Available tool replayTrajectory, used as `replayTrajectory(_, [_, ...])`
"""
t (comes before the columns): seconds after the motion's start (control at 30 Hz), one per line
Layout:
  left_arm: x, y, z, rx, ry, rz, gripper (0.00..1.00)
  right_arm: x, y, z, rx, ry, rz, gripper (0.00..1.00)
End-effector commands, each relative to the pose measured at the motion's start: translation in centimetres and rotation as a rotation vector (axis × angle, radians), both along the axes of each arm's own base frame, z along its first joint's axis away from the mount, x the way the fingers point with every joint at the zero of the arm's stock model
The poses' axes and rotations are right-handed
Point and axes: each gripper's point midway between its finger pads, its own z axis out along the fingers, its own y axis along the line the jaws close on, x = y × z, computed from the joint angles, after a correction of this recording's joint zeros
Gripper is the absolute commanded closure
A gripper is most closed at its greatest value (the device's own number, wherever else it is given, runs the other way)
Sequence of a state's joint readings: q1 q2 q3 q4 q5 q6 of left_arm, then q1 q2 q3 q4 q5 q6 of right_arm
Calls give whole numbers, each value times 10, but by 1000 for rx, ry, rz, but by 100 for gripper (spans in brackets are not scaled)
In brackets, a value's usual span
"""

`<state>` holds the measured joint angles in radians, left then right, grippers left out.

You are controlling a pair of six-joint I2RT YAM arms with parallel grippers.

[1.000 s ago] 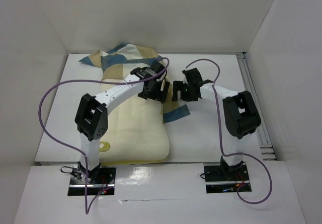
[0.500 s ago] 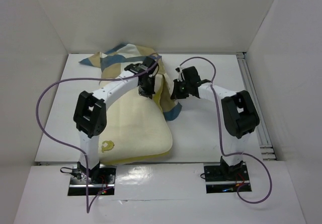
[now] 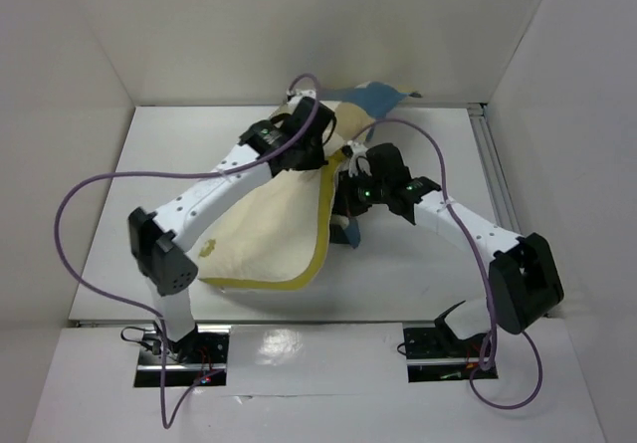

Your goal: Put the pillow into the pillowcase

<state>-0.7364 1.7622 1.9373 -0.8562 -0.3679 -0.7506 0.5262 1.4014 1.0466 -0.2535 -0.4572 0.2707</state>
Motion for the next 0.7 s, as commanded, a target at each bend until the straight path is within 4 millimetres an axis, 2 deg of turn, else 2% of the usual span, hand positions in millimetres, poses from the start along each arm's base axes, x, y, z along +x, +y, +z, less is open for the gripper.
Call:
replayTrajectory(0.0, [54,-20,-35,-44,-53,162,100,-61,-12,-62,-118,254,95,100])
replayTrajectory(0.07, [59,-31,-50,-64,-25,164,100,-70,-18,-54,-106,234,95,100])
replayTrajectory(0.1, [62,-38,-66,-59,4,163,100,-75,-21,-50,-106,233,95,100])
replayTrajectory(0.23, [72,-58,-83,-77,20,157,100,-87,-33,-28,-70,202,90,100])
replayTrajectory(0.3, [74,-61,-90,-94,35,180,100,-92,-39,-32,-81,237,73,100])
replayTrajectory(0.37, [73,-69,-90,-126,42,199,100,-89,-52,-40,-123,256,28,100])
replayTrajectory(0.4, [74,-70,-86,-133,36,198,100,-92,-60,-46,-153,287,6,100])
replayTrajectory(0.43, [75,-79,-78,-168,28,162,100,-91,-67,-49,-175,298,-23,100])
replayTrajectory(0.47, [74,-81,-74,-143,17,107,100,-81,-77,-42,-180,281,-76,98])
replayTrajectory(0.5, [73,-83,-65,-140,4,70,99,-77,-84,-42,-197,280,-99,81])
replayTrajectory(0.53, [71,-86,-62,-132,0,31,85,-78,-94,-40,-213,292,-130,47])
replayTrajectory(0.57, [69,-81,-51,-96,-32,-12,72,-70,-103,-29,-225,252,-181,36])
replayTrajectory(0.63, [63,-64,-24,-75,-71,-35,39,-60,-121,-19,-244,231,-264,13])
replayTrajectory(0.67, [61,-48,-25,-25,-74,-51,19,-48,-130,-6,-239,191,-323,12])
